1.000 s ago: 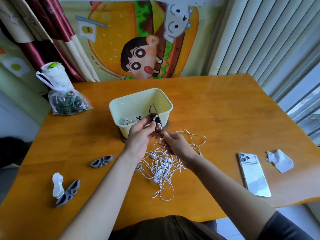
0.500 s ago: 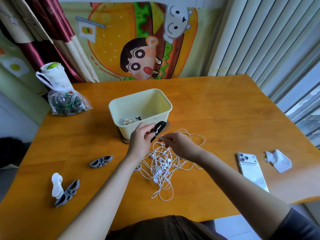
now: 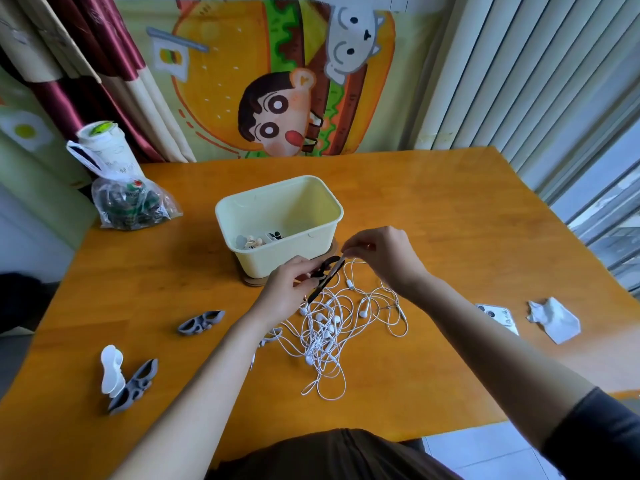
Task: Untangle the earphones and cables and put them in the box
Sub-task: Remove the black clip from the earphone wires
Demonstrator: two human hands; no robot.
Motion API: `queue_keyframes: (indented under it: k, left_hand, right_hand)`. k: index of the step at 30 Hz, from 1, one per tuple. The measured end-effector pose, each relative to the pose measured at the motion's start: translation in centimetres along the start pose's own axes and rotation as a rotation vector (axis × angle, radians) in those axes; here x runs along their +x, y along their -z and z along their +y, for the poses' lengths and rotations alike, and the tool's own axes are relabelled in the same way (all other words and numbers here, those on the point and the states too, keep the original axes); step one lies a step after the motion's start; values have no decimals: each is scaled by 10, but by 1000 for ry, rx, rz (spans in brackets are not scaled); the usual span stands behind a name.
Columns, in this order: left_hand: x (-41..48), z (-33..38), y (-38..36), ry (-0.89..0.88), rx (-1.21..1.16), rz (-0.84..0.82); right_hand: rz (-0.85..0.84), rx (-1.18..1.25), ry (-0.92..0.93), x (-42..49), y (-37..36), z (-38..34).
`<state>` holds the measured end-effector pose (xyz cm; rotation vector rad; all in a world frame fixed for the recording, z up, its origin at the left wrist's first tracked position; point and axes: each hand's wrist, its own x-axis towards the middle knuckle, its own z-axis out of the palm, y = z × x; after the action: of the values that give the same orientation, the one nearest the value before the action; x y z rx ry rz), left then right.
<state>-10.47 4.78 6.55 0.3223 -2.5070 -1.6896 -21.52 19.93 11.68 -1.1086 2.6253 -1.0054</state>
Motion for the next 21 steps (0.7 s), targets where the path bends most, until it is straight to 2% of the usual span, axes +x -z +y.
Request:
queue_keyframes:
  k: [5, 10, 15, 21]
  left_hand:
    - [-7, 11, 0, 6, -240, -94]
    - [-6, 19, 0, 58, -558, 25]
    - [-4, 24, 0, 100, -812, 54]
    - [0, 23, 0, 165, -1014, 215]
  right_hand:
    - [74, 109, -78, 3, -3, 6]
    - [66, 423, -218, 0, -11, 6]
    - [-4, 747, -363, -10, -31, -4]
    - [-71, 818, -427, -20, -53, -18]
